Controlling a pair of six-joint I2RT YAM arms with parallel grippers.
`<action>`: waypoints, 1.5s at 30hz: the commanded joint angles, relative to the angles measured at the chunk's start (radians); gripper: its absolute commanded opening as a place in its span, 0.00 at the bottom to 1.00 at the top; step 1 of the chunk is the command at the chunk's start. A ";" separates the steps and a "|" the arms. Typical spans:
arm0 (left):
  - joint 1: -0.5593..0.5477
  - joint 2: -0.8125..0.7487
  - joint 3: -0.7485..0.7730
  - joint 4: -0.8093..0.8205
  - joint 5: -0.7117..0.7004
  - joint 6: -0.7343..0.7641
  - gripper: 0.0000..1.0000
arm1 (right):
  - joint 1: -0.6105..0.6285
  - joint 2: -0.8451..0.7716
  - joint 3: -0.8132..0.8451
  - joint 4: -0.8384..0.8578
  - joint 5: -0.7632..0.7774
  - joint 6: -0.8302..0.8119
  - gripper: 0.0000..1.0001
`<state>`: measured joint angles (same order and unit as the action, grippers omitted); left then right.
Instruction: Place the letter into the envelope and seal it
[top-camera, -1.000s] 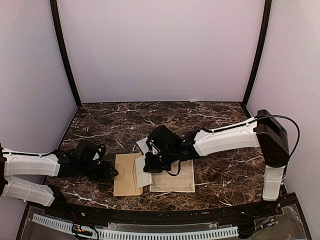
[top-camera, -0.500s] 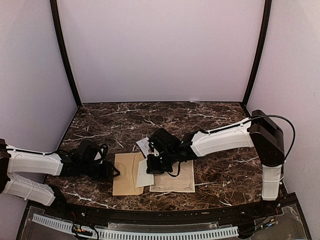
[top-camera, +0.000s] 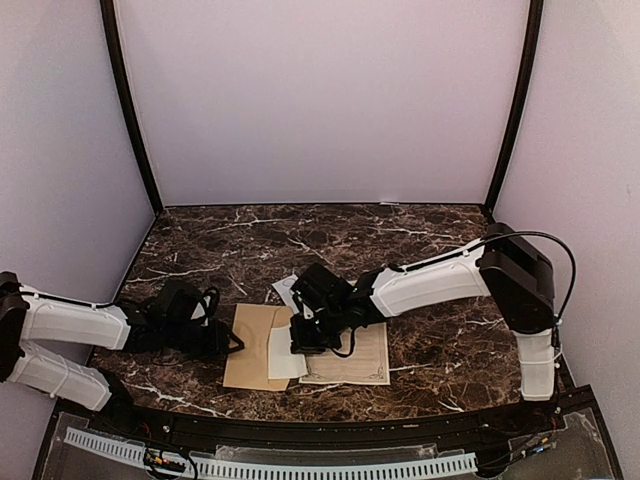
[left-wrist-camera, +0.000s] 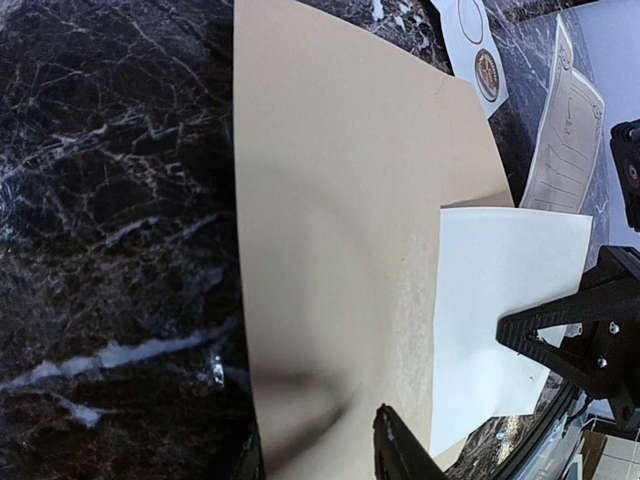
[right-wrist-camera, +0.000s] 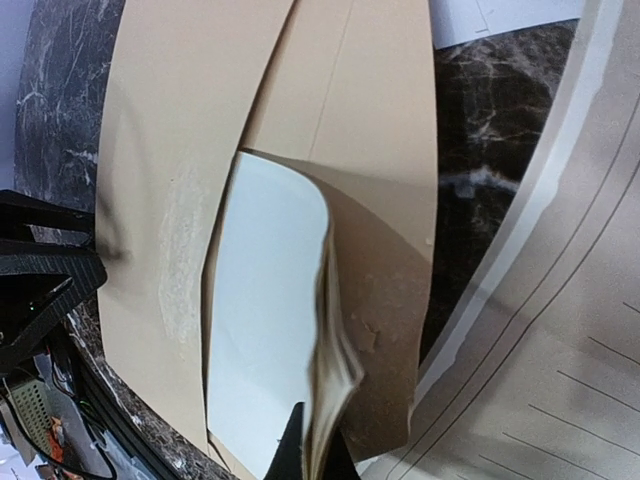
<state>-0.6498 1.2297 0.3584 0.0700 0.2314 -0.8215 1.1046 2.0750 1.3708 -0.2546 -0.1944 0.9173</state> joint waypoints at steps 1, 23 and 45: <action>0.003 0.029 -0.022 -0.073 0.014 0.015 0.36 | -0.007 0.031 0.041 0.021 -0.020 -0.014 0.00; 0.003 0.078 -0.023 0.022 0.098 0.007 0.26 | -0.007 0.122 0.125 0.109 -0.113 -0.019 0.00; 0.003 -0.054 -0.007 -0.110 0.000 0.011 0.32 | 0.001 -0.066 0.114 -0.124 0.061 -0.127 0.37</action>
<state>-0.6460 1.2110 0.3584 0.0273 0.2535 -0.8165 1.1004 2.0617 1.4754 -0.3416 -0.1795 0.8181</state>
